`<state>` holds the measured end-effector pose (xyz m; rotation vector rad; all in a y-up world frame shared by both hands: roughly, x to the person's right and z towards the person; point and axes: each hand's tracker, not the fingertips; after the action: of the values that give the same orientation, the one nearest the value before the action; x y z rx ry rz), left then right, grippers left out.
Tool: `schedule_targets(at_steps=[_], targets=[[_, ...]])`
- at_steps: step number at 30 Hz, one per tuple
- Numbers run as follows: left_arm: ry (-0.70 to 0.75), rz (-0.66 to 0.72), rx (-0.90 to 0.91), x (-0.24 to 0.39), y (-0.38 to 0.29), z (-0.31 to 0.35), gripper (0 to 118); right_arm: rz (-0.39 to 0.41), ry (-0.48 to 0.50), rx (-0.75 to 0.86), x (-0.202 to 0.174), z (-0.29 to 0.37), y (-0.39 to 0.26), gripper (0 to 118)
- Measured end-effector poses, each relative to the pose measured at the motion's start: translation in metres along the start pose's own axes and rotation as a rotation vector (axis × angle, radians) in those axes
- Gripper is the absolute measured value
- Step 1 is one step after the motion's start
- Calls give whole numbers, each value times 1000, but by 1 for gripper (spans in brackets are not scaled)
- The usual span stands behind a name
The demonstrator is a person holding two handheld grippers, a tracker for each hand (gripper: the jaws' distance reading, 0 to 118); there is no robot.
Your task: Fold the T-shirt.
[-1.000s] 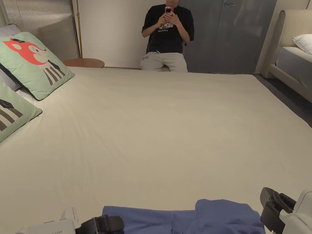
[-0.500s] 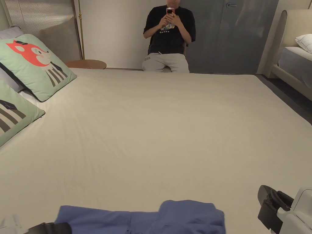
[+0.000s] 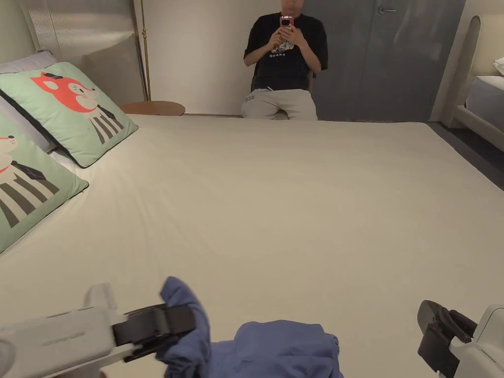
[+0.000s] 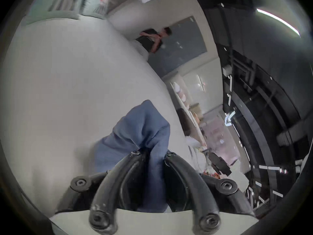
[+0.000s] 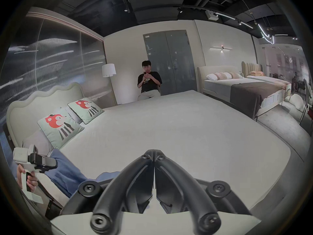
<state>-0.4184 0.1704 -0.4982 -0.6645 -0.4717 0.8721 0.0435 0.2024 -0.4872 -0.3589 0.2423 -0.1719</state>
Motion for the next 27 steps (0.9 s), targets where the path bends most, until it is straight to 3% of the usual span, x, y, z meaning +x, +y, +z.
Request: schedule_targets(at_steps=[8,12,14,15,17,20,21,22,23,24,25,27], targets=[[124,-180,-230,49,-60,-147,10,-27,-65,24,28,19,3,1],[174,-191,-230,62,-92,-174,14,-46,-87,31,38,24,1,1],[160,-175,-212,61,-95,-172,38,-53,-90,28,42,23,-1,1],[107,-149,-201,61,-93,-167,66,-55,-91,27,43,23,-2,1],[-1,-103,-187,54,-85,-159,106,-55,-90,22,43,22,-2,1],[10,-161,-23,64,-79,-134,109,-62,-88,19,43,21,-4,1],[51,-183,36,65,-80,-128,107,-66,-87,17,43,21,-5,1],[112,-203,78,67,-81,-126,96,-71,-86,16,43,20,-5,1],[196,-229,117,68,-85,-126,66,-74,-83,13,43,20,-6,1],[263,-274,145,76,-92,-124,8,-75,-81,12,43,19,-7,1],[338,-361,155,78,-100,-131,0,-76,-80,11,43,17,-8,1],[520,-481,148,79,-119,-149,2,-81,-74,8,43,17,-9,1]])
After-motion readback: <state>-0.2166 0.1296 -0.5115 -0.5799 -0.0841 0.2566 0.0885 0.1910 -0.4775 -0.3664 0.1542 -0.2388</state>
